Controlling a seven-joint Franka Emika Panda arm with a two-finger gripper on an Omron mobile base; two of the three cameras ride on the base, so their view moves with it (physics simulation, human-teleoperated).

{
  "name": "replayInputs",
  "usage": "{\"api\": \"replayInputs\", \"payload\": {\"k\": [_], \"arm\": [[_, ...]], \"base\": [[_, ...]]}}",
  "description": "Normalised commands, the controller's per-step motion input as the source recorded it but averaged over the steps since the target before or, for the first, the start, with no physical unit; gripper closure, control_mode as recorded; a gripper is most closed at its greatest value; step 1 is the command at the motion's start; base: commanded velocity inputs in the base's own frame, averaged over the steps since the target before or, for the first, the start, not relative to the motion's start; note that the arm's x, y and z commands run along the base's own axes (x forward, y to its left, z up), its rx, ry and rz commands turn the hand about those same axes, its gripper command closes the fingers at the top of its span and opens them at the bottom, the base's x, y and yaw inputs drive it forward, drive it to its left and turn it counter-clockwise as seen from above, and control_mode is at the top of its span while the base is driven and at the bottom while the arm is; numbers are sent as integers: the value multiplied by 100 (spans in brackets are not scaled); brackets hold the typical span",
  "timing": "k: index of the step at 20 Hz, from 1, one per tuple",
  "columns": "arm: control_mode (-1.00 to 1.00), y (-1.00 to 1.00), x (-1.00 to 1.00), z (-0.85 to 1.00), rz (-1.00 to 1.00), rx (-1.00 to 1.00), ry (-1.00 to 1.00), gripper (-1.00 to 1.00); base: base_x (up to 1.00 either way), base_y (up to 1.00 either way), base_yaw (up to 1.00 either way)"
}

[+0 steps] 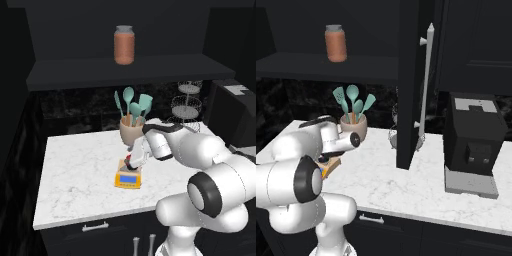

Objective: Pick the jam and place it on the digital scale for weighing, and close the cabinet.

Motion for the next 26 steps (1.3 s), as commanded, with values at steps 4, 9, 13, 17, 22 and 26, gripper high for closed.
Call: {"api": "replayInputs", "payload": {"k": [4, 9, 13, 17, 22, 26], "arm": [[-100, 0, -9, 71, 0, 1, -6, -100], [-100, -10, -33, 100, -5, 2, -9, -100], [-100, -26, -79, 99, -14, 0, 0, -100], [-100, -23, -100, 97, -23, 0, 0, -100], [-100, -13, -100, 100, -30, 0, 0, -100], [-100, -9, -100, 100, -35, 0, 3, -100]], "base": [[0, 0, 0], [0, 0, 0], [0, 0, 0], [0, 0, 0], [0, 0, 0], [0, 0, 0]]}}
